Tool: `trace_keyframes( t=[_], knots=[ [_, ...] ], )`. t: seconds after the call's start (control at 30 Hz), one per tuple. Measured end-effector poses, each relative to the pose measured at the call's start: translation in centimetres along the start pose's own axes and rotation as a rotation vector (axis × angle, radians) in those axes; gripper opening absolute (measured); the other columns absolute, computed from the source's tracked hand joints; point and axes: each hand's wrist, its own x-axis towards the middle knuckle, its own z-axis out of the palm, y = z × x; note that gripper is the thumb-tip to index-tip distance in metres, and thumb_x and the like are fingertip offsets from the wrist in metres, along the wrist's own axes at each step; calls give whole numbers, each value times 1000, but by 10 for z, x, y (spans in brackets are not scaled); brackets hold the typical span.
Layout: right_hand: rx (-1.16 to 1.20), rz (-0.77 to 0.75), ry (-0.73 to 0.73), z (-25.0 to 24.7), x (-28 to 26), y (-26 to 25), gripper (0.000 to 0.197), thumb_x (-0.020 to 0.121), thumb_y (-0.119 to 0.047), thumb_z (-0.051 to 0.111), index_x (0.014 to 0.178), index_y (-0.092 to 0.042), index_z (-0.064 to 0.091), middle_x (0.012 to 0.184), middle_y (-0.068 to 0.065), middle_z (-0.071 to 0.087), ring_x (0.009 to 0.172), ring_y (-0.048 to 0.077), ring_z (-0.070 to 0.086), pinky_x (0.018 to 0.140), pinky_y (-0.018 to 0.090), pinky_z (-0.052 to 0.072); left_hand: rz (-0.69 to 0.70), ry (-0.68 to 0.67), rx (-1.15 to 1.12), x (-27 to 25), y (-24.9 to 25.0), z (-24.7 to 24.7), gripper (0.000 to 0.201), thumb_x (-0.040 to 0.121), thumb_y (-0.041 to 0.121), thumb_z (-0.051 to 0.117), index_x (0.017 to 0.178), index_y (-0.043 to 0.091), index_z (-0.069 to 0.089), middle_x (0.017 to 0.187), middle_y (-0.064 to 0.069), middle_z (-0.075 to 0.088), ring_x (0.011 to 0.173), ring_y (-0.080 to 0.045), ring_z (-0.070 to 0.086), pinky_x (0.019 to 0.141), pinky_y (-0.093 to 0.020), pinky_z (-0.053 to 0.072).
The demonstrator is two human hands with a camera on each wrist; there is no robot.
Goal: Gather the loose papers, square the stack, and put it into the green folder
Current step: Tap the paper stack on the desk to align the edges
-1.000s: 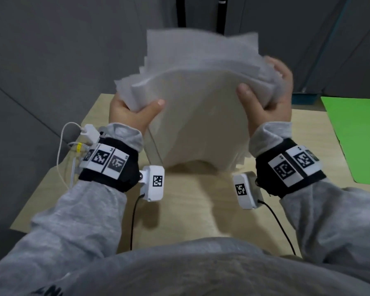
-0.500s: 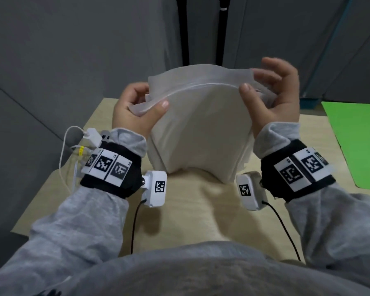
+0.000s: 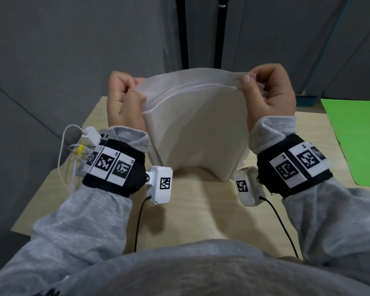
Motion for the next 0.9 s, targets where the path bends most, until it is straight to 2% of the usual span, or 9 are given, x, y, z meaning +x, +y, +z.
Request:
trace_keyframes(
  t=[0.17, 0.23, 0.3, 0.47, 0.53, 0.63, 0.77, 0.83, 0.9],
  knots=[
    [-38, 23, -2, 2, 0, 5, 19, 90, -25, 57, 77, -34, 47, 74, -17, 52, 66, -4, 50, 64, 17, 46, 86, -93, 91, -4, 2, -4, 22, 73, 17, 61, 87, 23, 46, 75, 16, 52, 69, 2, 51, 66, -18, 40],
    [-41, 7, 5, 3, -1, 3, 17, 90, -26, 57, 80, -34, 47, 75, -17, 52, 68, -7, 50, 65, 14, 44, 180, -267, 222, -9, -2, -9, 55, 70, 28, 73, 114, 18, 41, 92, 8, 57, 84, -3, 57, 75, -19, 46],
    [-2, -7, 20, 1, -3, 3, 12, 89, -27, 61, 90, -28, 49, 81, -18, 53, 74, -11, 52, 70, 10, 43, 182, -302, 340, -12, -10, -15, 73, 67, 17, 81, 125, 16, 37, 100, 17, 57, 89, -6, 59, 76, -21, 49],
    [-22, 243, -141, -8, -12, 24, 57, 73, -34, 78, 117, -35, 43, 106, -14, 58, 95, -3, 60, 84, 22, 53, -147, -256, 321, -14, -29, -26, 62, 68, -3, 79, 119, 13, 47, 106, 10, 59, 86, 7, 63, 75, -14, 53],
    [-67, 354, -199, -5, -11, 27, 51, 74, -29, 79, 119, -29, 54, 92, -17, 62, 88, 5, 63, 78, 17, 54, -315, -249, 432, -18, -27, -21, 32, 71, 13, 80, 95, 16, 58, 84, 10, 64, 70, 4, 64, 62, -3, 49],
    [36, 344, -136, 0, -6, 17, 28, 82, -23, 72, 109, -26, 63, 79, -23, 60, 69, -10, 60, 65, 3, 48, -277, -114, 485, -14, -20, -14, 26, 75, 26, 77, 69, 26, 52, 66, 13, 58, 55, 3, 56, 43, -1, 41],
    [177, 184, -35, -4, -6, 9, 34, 82, -22, 71, 107, -32, 51, 97, -10, 62, 85, -1, 64, 76, 24, 56, -176, -52, 319, 0, -16, -22, 24, 74, 18, 78, 92, 15, 62, 79, 10, 63, 60, 11, 62, 53, -5, 46],
    [106, 268, -85, -6, -9, 22, 47, 78, -32, 73, 115, -29, 45, 108, -5, 60, 94, 8, 64, 84, 32, 57, -219, -130, 301, -1, -22, -29, 44, 71, 10, 79, 109, 6, 57, 89, 8, 65, 72, 11, 65, 62, -6, 48],
    [5, 406, -211, -4, -15, 35, 48, 79, -31, 73, 119, -25, 47, 103, -6, 63, 93, 11, 65, 86, 33, 56, -332, -232, 366, -7, -30, -30, 39, 70, 7, 80, 101, 14, 58, 86, 13, 64, 72, 10, 65, 60, -2, 47]
  ],
)
